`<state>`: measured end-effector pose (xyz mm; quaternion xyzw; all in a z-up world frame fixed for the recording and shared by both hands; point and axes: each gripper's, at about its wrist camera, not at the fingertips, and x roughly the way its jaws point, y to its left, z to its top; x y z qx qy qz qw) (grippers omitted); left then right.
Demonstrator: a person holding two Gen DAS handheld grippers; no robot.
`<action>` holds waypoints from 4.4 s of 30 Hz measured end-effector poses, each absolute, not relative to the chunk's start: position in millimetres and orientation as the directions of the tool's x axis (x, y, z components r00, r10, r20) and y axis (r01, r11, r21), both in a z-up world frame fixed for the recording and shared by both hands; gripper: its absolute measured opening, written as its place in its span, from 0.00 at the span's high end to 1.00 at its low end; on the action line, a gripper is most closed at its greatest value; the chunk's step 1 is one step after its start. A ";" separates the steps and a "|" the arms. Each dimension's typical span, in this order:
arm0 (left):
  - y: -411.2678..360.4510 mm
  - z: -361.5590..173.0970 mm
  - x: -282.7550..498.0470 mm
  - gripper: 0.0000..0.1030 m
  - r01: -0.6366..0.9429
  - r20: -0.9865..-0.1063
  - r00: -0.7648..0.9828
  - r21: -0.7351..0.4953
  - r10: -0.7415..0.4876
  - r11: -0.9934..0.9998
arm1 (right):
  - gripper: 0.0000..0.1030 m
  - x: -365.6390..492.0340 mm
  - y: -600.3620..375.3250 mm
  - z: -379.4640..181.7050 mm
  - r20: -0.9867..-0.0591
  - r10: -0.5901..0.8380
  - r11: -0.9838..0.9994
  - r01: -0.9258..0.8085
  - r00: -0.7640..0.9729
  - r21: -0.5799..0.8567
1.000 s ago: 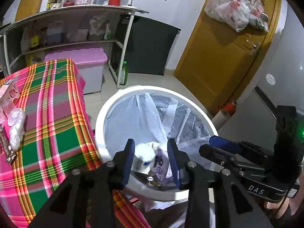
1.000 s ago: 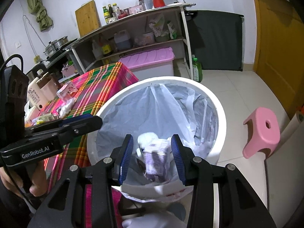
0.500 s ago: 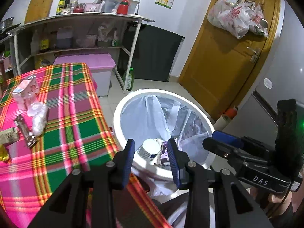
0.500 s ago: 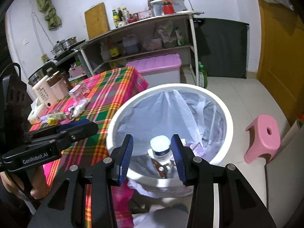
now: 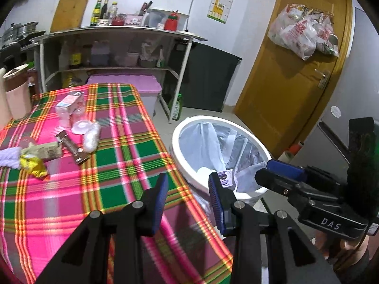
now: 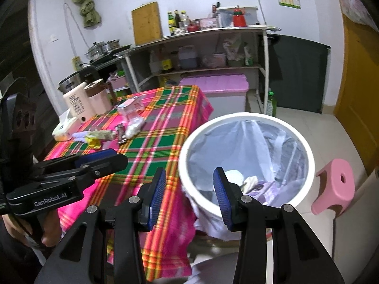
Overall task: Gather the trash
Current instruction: 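Move both tools back toward the table, then grasp the yellow snack bag with the left tool while the right tool grasps the clear plastic bag, then carry the yellow bag and clear plastic bag over the trash bin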
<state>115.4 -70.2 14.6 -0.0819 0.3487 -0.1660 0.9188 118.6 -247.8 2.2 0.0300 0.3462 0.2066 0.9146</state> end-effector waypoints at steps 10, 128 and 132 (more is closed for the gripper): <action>-41.9 13.0 95.7 0.64 0.189 -0.606 0.729 -0.269 -0.319 0.944 | 0.58 107.9 -224.6 7.2 -0.618 0.431 0.893 -0.411 0.658 0.186; 53.0 -15.9 101.0 0.60 -0.041 -0.645 0.747 -0.286 -0.161 0.957 | 0.73 166.5 -127.7 -23.3 -0.686 0.497 0.842 -0.486 0.531 0.234; 41.4 -10.8 98.8 0.60 -0.018 -0.639 0.749 -0.280 -0.173 0.960 | 0.73 158.1 -139.6 -19.1 -0.679 0.492 0.849 -0.475 0.546 0.233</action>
